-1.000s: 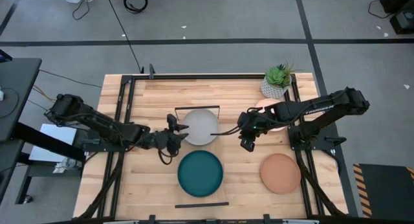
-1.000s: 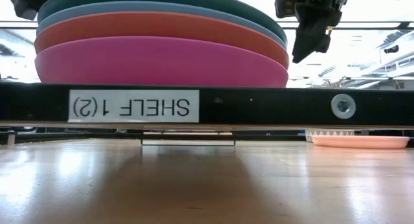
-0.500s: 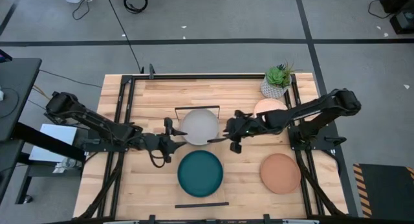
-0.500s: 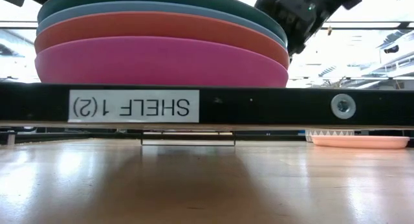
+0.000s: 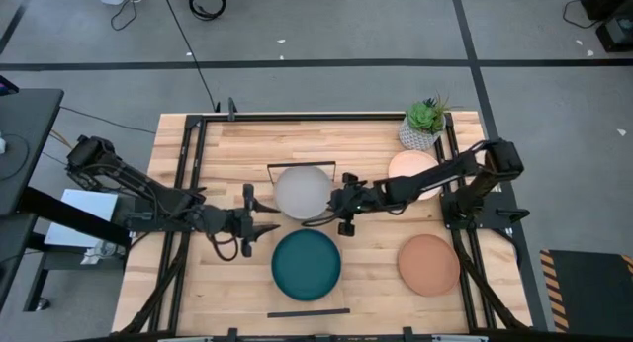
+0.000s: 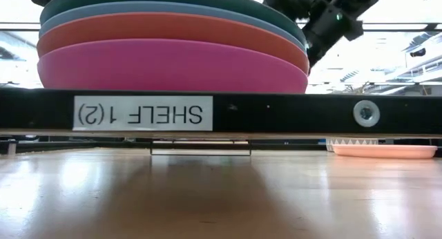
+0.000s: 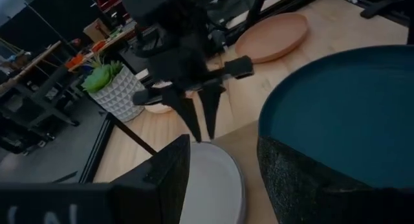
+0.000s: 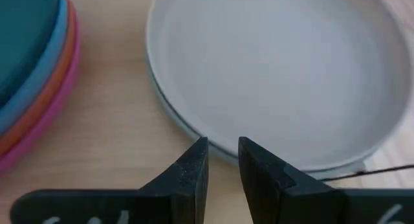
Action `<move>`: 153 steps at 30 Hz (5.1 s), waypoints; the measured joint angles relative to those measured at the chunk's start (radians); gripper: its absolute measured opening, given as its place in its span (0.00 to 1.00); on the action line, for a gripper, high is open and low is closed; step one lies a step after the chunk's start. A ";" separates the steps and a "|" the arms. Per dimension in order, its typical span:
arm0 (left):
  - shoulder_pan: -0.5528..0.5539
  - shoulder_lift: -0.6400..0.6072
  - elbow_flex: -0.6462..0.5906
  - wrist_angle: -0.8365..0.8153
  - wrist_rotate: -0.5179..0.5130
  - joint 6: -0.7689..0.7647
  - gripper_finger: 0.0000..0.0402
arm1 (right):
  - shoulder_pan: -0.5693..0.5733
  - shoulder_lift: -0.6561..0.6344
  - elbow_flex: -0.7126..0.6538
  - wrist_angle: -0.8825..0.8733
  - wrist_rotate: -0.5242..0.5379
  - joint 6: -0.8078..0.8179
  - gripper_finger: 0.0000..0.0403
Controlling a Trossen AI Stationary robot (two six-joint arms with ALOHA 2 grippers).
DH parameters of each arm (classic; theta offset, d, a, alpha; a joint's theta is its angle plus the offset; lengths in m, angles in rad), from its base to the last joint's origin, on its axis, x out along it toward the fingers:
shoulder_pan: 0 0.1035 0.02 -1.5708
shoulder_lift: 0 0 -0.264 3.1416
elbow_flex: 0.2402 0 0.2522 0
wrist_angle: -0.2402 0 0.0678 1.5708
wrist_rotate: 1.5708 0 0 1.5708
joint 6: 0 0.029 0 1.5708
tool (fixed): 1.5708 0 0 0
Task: Place and stack plates onto a shelf
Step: Stack the gray plate on top of the light blue plate on the shelf, then stack the light orange plate on top of the gray plate on the shelf
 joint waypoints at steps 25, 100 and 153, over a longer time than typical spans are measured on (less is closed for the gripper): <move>0.245 0.163 -0.095 -0.112 -0.030 -0.312 0.47 | 0.042 -0.151 0.037 -0.204 0.000 0.065 0.23; 0.147 0.154 0.043 -0.135 0.237 -0.524 0.47 | 0.335 -0.236 0.134 -0.855 -0.041 0.235 0.03; 0.161 0.008 0.189 -0.455 0.225 -0.594 0.47 | -0.032 0.177 0.538 -0.658 -0.226 -0.504 0.06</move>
